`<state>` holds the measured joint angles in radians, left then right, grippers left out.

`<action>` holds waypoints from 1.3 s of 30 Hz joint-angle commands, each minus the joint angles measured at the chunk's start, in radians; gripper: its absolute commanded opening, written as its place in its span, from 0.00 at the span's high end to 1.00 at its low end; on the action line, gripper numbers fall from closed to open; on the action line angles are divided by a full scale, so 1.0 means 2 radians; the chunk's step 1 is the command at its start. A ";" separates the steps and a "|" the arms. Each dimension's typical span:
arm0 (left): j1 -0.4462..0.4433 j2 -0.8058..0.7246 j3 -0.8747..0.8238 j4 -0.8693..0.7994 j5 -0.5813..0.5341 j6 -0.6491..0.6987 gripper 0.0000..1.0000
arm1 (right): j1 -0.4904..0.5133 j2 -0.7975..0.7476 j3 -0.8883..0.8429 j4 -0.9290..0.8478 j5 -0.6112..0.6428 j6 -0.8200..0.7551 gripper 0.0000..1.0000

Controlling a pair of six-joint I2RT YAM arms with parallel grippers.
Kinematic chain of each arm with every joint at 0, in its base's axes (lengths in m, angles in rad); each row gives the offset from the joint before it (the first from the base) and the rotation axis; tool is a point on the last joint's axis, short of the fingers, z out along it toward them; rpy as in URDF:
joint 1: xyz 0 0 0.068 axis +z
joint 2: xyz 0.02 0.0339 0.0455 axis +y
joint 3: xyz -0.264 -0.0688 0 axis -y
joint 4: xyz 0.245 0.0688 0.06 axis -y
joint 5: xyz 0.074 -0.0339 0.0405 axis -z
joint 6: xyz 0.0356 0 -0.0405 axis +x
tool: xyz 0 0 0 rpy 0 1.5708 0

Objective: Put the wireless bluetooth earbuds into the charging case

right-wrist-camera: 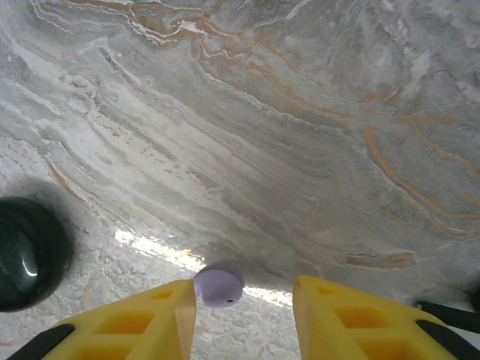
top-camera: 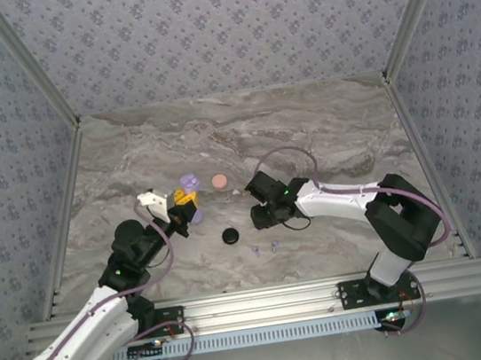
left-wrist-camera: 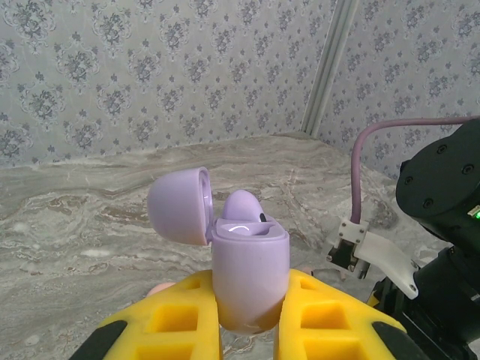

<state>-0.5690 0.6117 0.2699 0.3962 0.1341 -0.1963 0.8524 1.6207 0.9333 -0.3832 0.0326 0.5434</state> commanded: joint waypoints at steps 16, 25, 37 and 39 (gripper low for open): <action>0.003 0.002 0.004 0.024 0.006 -0.008 1.00 | 0.019 0.062 0.029 -0.016 -0.001 0.029 0.67; 0.004 0.005 0.005 0.025 0.007 -0.009 1.00 | 0.017 0.053 0.022 -0.001 -0.006 0.021 0.75; 0.004 0.021 0.007 0.033 0.033 -0.011 1.00 | 0.000 -0.007 0.004 0.005 0.000 0.005 0.78; 0.004 0.028 0.007 0.041 0.046 -0.012 1.00 | -0.005 -0.031 -0.002 0.009 0.003 0.001 0.78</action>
<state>-0.5686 0.6571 0.2699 0.4191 0.1738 -0.2081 0.8551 1.6268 0.9474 -0.3637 0.0219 0.5713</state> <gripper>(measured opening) 0.155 0.225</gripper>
